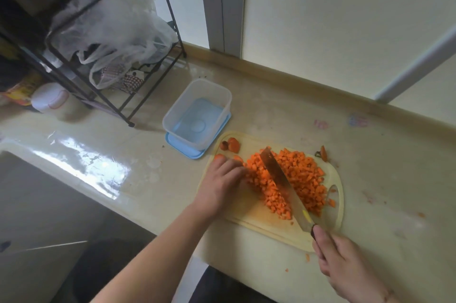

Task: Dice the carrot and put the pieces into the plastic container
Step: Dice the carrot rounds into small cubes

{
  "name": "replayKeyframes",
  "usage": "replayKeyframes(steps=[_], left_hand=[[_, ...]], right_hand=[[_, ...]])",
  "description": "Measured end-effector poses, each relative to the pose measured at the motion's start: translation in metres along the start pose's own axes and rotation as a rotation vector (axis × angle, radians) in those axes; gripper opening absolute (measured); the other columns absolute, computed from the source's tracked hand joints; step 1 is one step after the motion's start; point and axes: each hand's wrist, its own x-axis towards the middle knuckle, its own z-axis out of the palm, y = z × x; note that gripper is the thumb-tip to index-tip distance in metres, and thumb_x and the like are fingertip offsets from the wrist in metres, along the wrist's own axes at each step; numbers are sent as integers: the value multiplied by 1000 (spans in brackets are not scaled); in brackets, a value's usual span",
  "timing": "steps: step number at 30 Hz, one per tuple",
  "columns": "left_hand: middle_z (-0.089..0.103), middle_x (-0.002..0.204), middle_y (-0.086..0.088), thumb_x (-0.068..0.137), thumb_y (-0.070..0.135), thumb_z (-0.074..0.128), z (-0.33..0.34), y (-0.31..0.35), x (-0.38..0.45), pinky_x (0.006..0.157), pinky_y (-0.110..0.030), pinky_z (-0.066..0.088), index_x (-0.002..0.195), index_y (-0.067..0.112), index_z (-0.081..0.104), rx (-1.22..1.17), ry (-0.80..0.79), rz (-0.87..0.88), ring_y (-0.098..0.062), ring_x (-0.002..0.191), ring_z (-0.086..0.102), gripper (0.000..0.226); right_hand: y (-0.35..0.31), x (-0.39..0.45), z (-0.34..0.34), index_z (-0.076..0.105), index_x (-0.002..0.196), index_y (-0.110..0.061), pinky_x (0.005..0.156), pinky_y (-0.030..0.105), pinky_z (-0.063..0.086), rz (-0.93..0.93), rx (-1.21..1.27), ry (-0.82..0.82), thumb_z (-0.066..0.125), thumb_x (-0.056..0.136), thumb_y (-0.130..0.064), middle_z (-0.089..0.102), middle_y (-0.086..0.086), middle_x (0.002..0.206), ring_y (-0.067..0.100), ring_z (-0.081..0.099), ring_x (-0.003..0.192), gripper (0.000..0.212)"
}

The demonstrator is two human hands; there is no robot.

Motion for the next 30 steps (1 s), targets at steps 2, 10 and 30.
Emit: replayKeyframes(steps=[2,10,30], left_hand=[[71,111,-3,99,28,54,-7,-18,12,85,-37,42,110,11,73,121,-57,-4,-24,106,52,28],[72,104,-2,82,15,81,-13,-21,22,76,-40,49,114,14,70,256,-214,-30,-28,102,54,33],[69,97,0,87,53,54,-11,9,-25,82,-35,34,104,15,69,346,-118,-79,-24,102,49,44]], right_hand=[[0,-2,-1,45,56,-23,44,19,28,-3,1,-10,34,81,-74,35,-2,45,12,33,43,58],[-4,1,-7,40,58,-19,44,16,27,-42,-12,-66,38,92,-47,34,-4,44,9,31,41,45],[-1,7,3,42,60,-17,47,21,31,-33,-38,-159,35,85,-58,40,-3,45,8,36,41,49]])
